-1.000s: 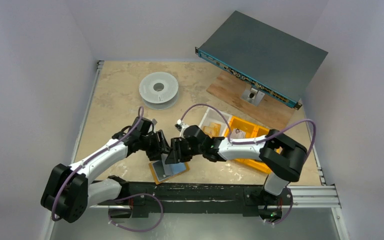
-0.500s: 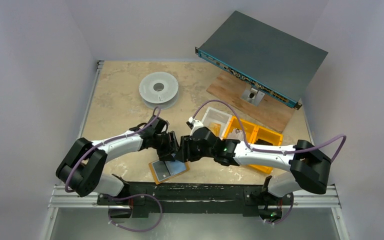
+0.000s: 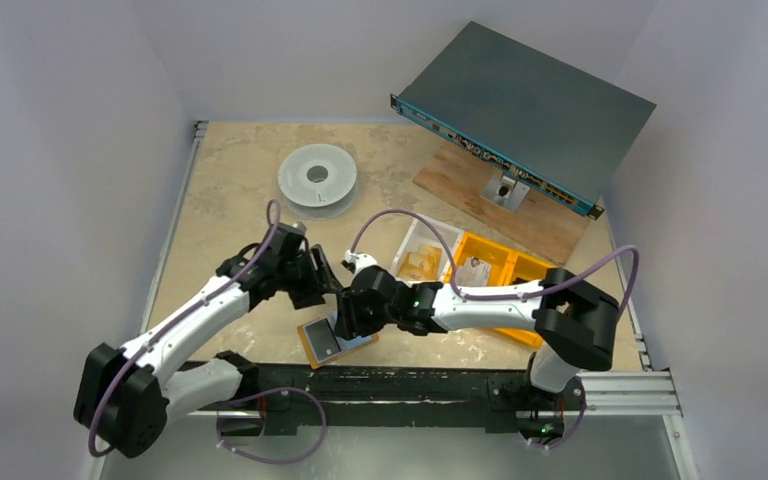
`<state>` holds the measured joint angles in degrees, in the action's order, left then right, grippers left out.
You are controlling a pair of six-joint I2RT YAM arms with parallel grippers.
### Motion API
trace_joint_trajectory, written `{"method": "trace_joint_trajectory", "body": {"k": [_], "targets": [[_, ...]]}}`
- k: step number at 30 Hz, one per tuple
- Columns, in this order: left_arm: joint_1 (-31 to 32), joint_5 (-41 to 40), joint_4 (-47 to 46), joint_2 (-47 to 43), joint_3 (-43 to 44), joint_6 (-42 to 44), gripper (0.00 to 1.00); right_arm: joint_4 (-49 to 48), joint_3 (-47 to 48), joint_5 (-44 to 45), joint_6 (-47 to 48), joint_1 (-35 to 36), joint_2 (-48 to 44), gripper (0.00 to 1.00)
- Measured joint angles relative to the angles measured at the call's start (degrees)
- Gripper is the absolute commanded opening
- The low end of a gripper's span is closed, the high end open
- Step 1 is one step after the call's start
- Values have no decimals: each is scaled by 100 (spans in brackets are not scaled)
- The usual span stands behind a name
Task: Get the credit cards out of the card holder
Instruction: Remove the credit card from the card holder.
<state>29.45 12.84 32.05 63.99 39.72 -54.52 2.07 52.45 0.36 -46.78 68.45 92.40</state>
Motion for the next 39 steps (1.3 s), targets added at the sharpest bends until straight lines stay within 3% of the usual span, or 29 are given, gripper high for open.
{"method": "trace_joint_trajectory", "body": {"k": [11,20,24,39], "targets": [[-466,-721,1071,-1403,-905,-319,35,-140,385,-328,79,90,826,40],[-470,-765,1128,-1502,-1318,-586,8,-396,391,-560,72,87,1108,38],[-470,-772,1121,-1445,-1351,-638,1,-444,391,-586,66,79,1130,38],[-455,-822,997,-1034,-1429,-647,0,-800,247,-741,-48,-101,1167,38]]}}
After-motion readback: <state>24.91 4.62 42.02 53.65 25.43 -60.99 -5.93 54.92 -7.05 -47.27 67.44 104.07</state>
